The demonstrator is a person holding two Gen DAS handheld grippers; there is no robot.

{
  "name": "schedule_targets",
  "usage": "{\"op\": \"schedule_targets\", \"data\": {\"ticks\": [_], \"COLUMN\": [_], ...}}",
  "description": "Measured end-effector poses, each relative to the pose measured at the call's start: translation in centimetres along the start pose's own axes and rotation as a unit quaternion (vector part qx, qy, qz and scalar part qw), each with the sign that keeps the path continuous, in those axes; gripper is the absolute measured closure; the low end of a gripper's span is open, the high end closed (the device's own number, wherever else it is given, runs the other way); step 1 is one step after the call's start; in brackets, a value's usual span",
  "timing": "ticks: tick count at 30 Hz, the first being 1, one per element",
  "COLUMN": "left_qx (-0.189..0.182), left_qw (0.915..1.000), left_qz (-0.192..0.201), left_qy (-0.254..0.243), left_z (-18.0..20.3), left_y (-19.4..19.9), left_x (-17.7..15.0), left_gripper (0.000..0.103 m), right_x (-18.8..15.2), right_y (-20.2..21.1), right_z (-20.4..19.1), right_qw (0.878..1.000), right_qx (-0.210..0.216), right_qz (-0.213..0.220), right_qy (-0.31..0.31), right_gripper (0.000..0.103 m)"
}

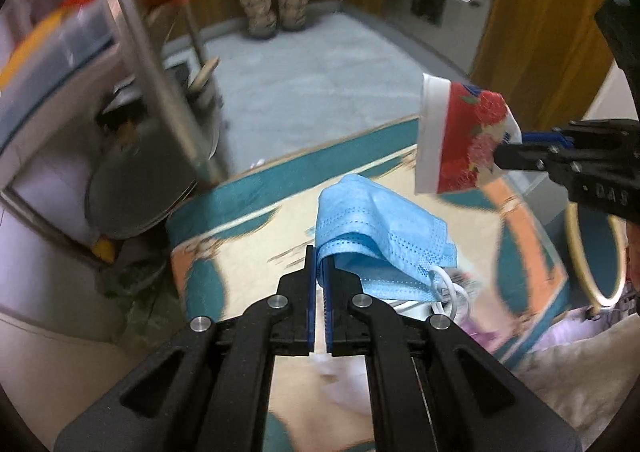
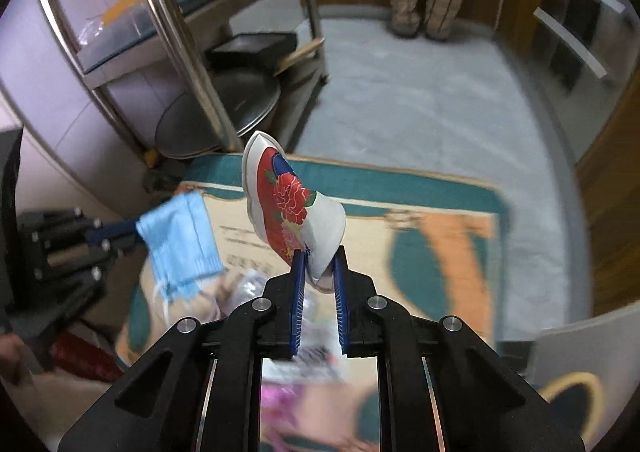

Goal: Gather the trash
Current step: 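Carry the mask and paper cup to the bin and open both grippers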

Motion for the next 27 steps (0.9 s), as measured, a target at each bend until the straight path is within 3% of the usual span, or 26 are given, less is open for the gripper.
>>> {"op": "schedule_targets", "data": {"ticks": [4,11,19,27], "left_qx": [-0.026,-0.096,-0.158,-0.175], "left_qw": [0.9993,0.9917,0.9705,0.9452], "left_qz": [0.020,0.040,0.043,0.024], "left_qy": [-0.020,-0.075,-0.177,-0.274], "left_z": [4.4,14.9,27.8,38.9], "left_y": [2.8,6.6,8.8,8.0], "left_x": [1.0,2.0,2.4,0.3], "left_gripper": [0.100,0.100,0.100,0.100], "right_x": [-2.7,-10.9,-22.5,-30.6], "right_y": [5.9,14.1,20.6,21.5], "right_z": [2.3,10.0,18.6,22.4], "right_qw": [0.999,0.993,0.981,0.970], "right_qx": [-0.039,-0.114,-0.152,-0.162], "right_qz": [0.021,0.038,0.031,-0.009], "right_qy": [0.009,-0.018,-0.120,-0.183], "right_gripper": [0.088,0.088,0.088,0.087]}}
Point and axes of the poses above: each gripper's, at about its wrist camera, not at the fingertips, and y roughly against the way its jaws point, z to its right, x to its top, the point moved 6 cm from there along -y, roughly the way its jaws point, and after that the axes turned 10 degrees about x, right-handed, at the moved point
